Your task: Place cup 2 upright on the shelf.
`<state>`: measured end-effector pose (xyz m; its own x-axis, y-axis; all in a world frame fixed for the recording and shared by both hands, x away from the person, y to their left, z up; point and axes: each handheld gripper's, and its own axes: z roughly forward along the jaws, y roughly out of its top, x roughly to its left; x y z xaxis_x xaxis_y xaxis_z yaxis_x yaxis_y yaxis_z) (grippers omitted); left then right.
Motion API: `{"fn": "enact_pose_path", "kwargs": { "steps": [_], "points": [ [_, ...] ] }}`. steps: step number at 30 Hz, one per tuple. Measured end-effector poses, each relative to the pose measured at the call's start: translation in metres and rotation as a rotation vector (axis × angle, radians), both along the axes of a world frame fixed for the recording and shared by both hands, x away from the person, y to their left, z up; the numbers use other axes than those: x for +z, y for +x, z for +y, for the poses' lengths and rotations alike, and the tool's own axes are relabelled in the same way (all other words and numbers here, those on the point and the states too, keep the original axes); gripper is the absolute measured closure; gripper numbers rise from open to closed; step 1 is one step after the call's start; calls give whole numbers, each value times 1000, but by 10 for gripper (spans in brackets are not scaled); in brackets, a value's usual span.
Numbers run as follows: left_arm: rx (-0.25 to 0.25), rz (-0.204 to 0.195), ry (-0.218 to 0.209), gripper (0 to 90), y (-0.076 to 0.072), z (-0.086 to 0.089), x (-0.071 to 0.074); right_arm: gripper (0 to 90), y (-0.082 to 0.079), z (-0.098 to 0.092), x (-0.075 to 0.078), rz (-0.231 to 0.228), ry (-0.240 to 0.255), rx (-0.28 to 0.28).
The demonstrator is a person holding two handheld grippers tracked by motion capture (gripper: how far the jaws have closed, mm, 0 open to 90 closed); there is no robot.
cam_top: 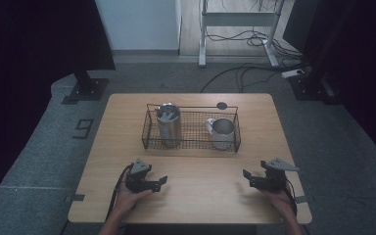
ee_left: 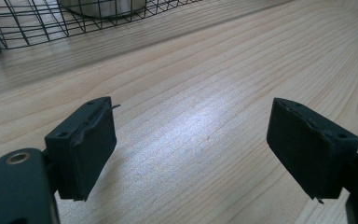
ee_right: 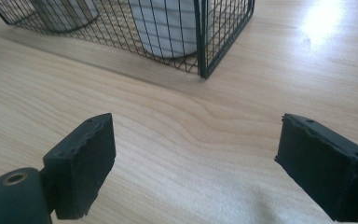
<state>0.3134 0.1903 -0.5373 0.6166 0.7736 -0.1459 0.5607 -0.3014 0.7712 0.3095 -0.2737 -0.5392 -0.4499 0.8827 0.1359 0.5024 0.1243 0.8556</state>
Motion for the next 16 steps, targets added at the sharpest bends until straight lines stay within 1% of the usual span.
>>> {"fn": "enact_pose_path", "kwargs": {
  "steps": [7, 16],
  "points": [
    [1, 1, 3, 159, 0, -1, -1, 114, -2, -2, -3, 0, 1, -8],
    [2, -1, 2, 159, 0, 0, 0, 118, 0, -2, -8, 14, -22, -12]
  ]
}}
